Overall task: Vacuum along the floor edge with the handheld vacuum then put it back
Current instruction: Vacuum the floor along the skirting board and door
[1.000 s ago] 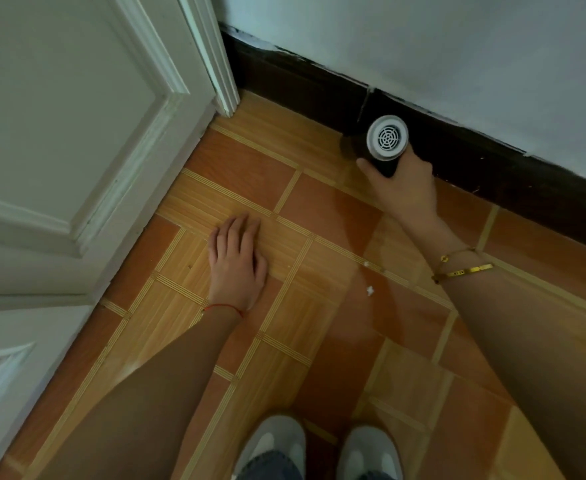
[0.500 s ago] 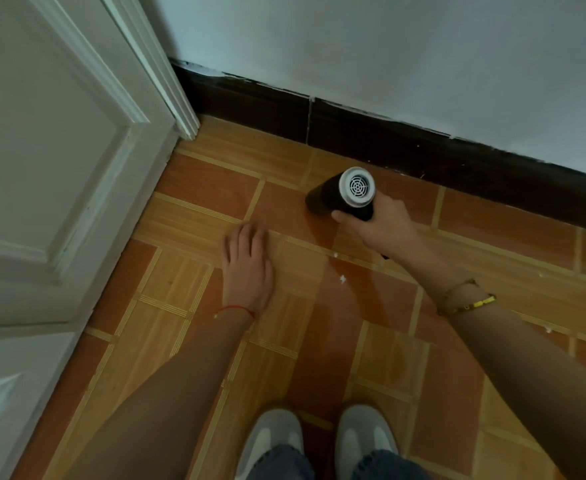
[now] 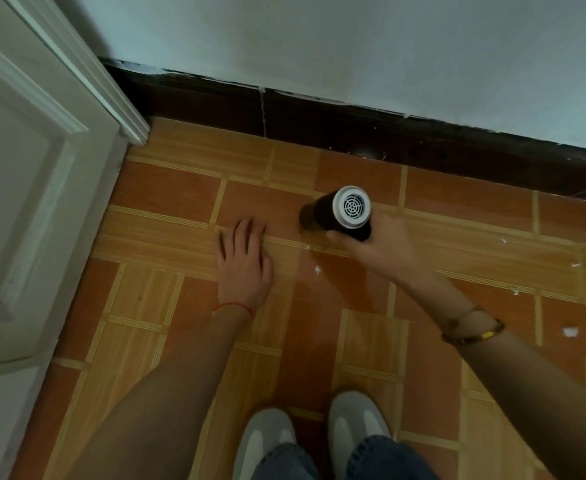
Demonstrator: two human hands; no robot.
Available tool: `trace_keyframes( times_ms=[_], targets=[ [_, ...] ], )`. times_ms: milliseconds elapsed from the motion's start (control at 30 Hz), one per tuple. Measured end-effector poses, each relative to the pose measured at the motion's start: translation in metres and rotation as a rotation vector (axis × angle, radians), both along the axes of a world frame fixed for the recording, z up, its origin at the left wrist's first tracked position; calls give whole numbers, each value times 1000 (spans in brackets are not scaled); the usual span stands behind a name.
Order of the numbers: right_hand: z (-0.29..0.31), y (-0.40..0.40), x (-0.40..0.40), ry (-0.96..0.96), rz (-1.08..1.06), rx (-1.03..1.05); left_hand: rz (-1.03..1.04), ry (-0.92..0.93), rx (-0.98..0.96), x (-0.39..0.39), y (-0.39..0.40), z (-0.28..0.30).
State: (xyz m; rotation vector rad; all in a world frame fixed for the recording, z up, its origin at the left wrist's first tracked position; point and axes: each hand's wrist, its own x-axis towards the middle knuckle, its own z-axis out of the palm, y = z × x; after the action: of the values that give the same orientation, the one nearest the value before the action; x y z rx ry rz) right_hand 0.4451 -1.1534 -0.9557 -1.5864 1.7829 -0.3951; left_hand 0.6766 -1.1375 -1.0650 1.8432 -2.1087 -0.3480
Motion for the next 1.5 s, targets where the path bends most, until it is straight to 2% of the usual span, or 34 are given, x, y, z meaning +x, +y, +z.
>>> trace_keyframes(
  times_ms=[200,267,433,633,833,1067,1233,1333,1500],
  targets=[
    [0,7,-3,28,-113,-68,3,7,-9,-1,0,-2],
    [4,10,-4,25,-92,-59,3,-6,-17,-1,0,-3],
    [11,19,-6,15,80,108,6,-5,-26,-1,2,-3],
    [20,22,-12,48,-22,3,2,-32,-28,-2,2,-3],
    [20,35,-16,16,140,167,-4,-89,18,-3,2,-2],
    [21,48,-21,61,-1,62,4,-119,38,-6,2,2],
    [18,56,-17,-7,119,172,8,-114,50,-13,7,5],
    [11,55,-16,-50,-1,141,-46,-126,59,-15,8,6],
    [1,33,-24,-22,-219,-60,-75,-149,35,-18,-3,4]
  ],
)
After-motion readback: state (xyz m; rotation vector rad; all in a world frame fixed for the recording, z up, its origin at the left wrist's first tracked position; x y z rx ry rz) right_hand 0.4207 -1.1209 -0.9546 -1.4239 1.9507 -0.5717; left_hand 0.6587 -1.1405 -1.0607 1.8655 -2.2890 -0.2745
